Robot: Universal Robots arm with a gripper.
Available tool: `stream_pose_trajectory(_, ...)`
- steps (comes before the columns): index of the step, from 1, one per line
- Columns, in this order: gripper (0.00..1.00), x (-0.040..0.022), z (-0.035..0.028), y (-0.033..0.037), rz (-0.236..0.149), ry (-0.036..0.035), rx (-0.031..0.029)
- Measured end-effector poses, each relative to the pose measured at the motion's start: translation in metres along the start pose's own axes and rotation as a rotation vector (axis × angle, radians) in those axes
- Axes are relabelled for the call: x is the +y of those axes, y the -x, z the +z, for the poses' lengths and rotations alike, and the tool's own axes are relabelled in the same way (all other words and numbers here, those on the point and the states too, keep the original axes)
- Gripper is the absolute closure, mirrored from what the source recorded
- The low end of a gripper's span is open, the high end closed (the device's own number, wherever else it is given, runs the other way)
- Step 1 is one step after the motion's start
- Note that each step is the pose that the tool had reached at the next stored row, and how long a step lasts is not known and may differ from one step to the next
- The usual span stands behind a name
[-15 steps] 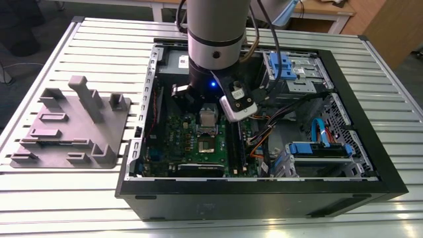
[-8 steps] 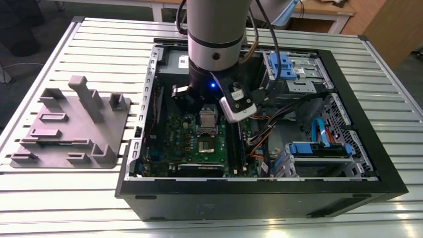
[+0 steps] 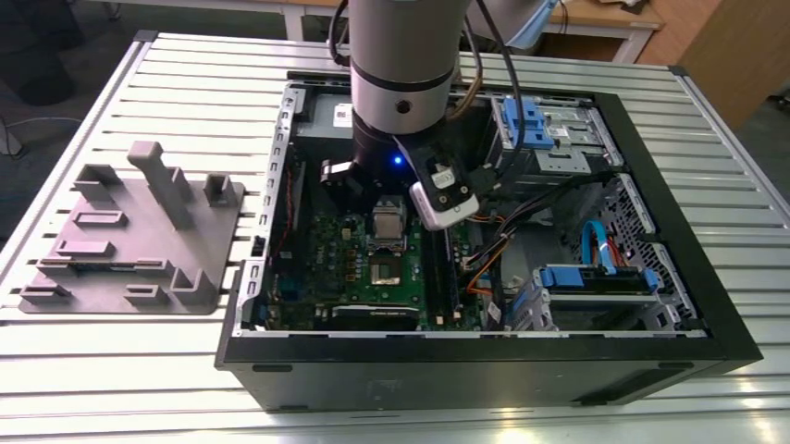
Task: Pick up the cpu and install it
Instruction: 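Place the cpu into insertion slot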
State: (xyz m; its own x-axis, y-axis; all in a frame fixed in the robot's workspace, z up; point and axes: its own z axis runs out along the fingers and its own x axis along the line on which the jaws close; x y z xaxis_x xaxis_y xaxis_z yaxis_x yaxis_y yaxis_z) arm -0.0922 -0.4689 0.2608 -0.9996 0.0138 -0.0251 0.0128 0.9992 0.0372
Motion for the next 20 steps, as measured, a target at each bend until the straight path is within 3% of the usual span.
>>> stream_pose_trajectory(14, 0.53, -0.0029, 0.0027, 0.0000, 0.000, -0.0001, 0.0001)
stream_pose_trajectory(20, 0.53, -0.0049, 0.0070, -0.0001, 0.000, 0.0000, 0.0000)
